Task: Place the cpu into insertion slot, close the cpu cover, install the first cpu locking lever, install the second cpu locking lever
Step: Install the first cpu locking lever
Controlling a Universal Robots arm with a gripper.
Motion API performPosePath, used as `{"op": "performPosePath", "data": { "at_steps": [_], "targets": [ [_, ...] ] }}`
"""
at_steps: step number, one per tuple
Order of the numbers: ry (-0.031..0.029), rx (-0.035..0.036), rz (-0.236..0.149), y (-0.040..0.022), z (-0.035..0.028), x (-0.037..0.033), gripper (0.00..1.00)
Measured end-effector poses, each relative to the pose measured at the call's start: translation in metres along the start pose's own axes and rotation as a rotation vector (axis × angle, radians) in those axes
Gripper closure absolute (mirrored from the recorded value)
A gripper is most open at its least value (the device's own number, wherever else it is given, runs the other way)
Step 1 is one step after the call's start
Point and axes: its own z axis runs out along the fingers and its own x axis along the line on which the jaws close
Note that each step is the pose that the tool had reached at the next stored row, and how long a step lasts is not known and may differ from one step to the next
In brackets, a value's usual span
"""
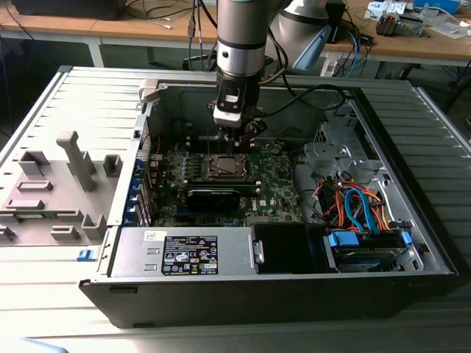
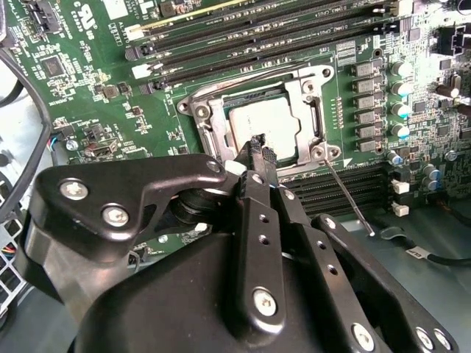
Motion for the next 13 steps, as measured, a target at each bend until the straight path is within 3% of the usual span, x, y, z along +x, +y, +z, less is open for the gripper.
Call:
{"op": "performPosePath", "data": {
  "at_steps": [13],
  "targets": [
    [-0.001,-0.0011,-0.023,0.0,0.0,0.0,0.89]
  ]
}}
